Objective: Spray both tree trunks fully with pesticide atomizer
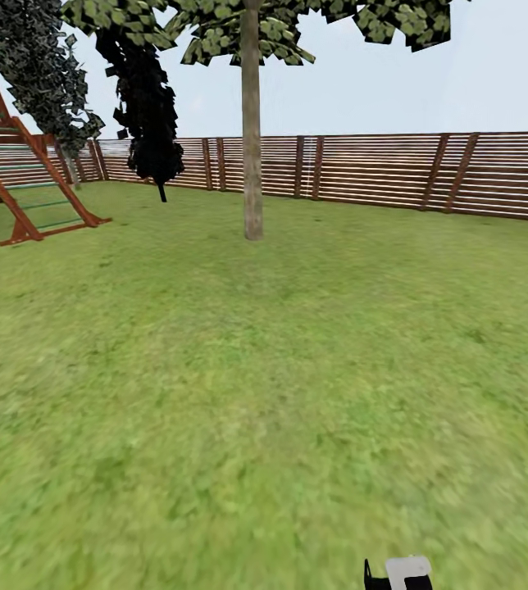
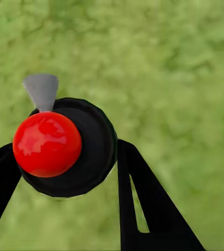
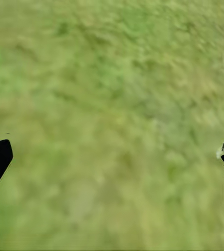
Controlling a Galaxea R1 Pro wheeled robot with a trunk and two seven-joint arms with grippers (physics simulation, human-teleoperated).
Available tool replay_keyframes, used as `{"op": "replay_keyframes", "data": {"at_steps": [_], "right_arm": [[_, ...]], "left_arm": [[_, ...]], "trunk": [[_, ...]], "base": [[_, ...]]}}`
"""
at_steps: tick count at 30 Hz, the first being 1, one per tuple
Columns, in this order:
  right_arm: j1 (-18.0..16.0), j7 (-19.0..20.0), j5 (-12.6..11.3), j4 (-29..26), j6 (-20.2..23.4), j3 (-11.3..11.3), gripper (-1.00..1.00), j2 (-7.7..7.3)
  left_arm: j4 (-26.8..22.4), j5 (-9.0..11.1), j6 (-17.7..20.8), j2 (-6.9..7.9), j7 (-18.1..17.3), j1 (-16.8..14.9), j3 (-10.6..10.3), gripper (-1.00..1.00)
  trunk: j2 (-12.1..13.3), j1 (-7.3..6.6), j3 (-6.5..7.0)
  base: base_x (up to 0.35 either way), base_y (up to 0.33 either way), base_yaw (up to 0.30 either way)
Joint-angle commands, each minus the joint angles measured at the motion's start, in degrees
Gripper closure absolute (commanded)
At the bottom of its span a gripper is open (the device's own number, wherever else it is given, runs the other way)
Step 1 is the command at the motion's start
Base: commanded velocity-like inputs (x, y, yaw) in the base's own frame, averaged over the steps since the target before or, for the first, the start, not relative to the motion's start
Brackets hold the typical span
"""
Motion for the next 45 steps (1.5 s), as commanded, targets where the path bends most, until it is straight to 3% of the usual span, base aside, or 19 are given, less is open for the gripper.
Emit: {"op": "replay_keyframes", "data": {"at_steps": [1,45], "right_arm": [[0.0,0.0,0.0,0.0,0.0,0.0,-1.00,0.00],[0.0,0.0,0.0,0.0,0.0,0.0,-1.00,0.00]], "left_arm": [[0.0,0.0,0.0,0.00,0.0,0.0,0.0,1.00],[0.1,-0.1,0.3,0.00,0.0,0.0,-0.1,1.00]], "trunk": [[0.0,0.00,0.00],[0.0,0.00,0.00]], "base": [[0.344,0.000,0.000],[0.344,0.000,0.000]]}}
